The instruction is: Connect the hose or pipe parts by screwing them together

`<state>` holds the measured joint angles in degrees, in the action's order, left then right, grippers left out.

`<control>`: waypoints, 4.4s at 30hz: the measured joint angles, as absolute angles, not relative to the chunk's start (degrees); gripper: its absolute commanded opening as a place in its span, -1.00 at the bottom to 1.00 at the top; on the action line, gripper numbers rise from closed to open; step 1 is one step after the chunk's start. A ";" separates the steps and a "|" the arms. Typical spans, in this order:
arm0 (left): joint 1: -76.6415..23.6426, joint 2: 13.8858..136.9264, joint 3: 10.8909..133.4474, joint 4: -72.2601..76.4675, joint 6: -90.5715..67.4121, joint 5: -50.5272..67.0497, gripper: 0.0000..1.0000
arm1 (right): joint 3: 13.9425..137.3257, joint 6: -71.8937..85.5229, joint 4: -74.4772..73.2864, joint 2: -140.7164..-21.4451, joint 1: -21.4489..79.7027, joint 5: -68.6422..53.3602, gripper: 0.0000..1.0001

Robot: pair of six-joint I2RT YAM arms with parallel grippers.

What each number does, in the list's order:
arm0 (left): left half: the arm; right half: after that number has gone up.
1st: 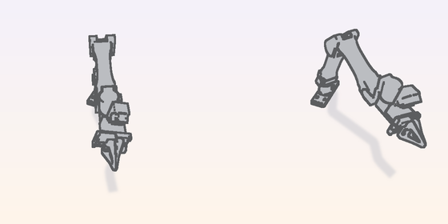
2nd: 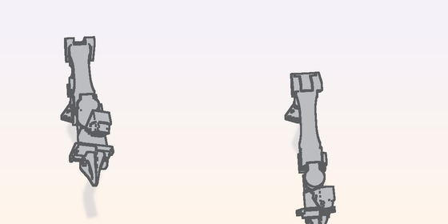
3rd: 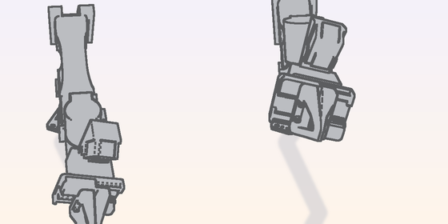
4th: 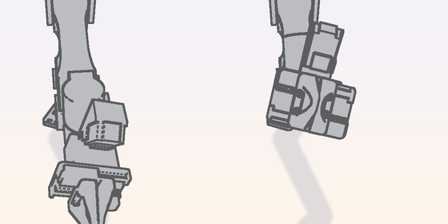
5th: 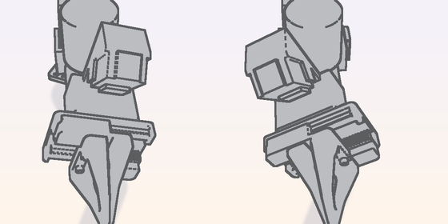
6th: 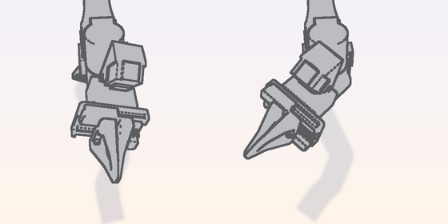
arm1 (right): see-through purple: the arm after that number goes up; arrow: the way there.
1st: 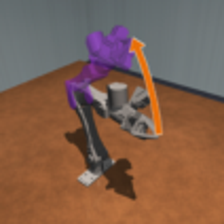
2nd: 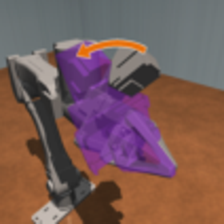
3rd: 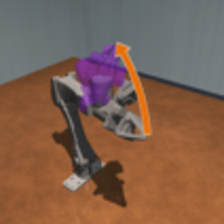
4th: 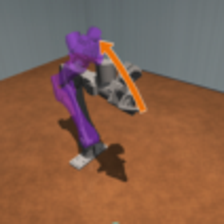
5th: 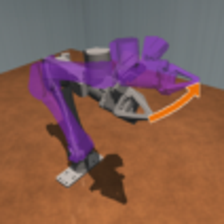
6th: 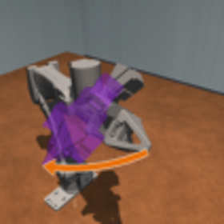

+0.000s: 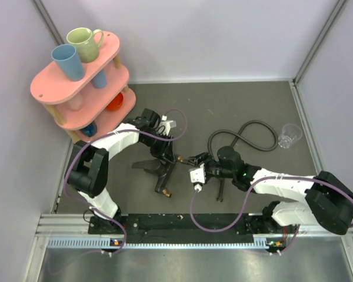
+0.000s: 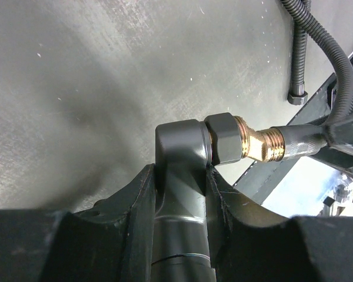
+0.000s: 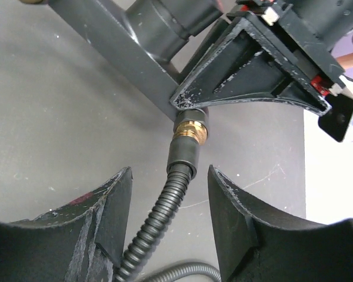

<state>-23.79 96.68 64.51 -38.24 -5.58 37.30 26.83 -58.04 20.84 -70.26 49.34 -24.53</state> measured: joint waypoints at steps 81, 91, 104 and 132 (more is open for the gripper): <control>-28.40 71.33 35.57 -2.28 -19.81 16.75 -1.00 | 32.14 20.27 46.50 -91.42 41.01 -28.25 0.03; -27.97 77.08 47.57 -17.21 -19.66 20.10 -1.00 | 40.91 -11.11 20.01 -79.15 45.04 -21.50 0.36; -22.81 84.20 55.72 -29.89 -18.24 24.80 -1.00 | 36.73 -48.49 15.44 -72.36 54.76 -8.51 0.27; -21.76 88.18 57.89 -32.64 -15.07 30.41 -1.00 | 43.00 -71.64 20.58 -91.15 61.73 8.25 -1.00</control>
<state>-21.76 88.18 57.89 -32.64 -15.07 30.41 43.00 -71.64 20.58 -91.15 61.73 8.25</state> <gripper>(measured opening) 0.383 0.198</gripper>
